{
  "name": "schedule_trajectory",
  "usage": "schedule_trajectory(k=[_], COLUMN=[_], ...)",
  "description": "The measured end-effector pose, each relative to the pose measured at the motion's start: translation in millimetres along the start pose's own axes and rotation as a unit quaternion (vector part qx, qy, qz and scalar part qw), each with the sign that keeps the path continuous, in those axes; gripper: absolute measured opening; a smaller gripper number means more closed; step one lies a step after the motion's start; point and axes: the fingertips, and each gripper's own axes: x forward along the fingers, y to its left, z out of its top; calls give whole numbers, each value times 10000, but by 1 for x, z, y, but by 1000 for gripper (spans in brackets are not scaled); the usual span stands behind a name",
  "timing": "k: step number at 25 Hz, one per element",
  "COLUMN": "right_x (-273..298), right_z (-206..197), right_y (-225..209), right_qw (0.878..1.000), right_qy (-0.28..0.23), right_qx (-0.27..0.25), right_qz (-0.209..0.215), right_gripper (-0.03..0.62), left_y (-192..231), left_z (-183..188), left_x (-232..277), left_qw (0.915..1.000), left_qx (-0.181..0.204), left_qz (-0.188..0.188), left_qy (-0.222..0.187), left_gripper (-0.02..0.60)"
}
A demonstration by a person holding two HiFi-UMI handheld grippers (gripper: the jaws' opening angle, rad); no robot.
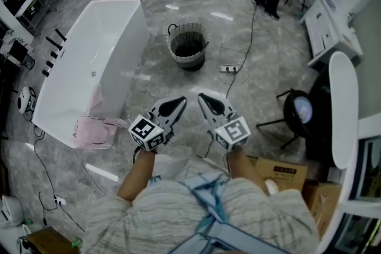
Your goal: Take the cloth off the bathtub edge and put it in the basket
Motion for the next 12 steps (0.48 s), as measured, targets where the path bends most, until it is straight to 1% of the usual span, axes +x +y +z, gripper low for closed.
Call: schedule_trajectory(k=[4, 12], right_x=[26, 89], right_z=[-3, 0], right_y=[6, 42], right_qw=[9999, 9997], right_qy=[67, 5], right_qx=[30, -2], right_qz=[-110, -237], right_gripper=[3, 3], left_y=[25, 79], left_z=[0, 6], left_x=[-12, -58], left_qw=[9999, 9997], left_qx=[-58, -107], left_qz=[-84, -227], left_qy=[37, 77], left_gripper=[5, 5])
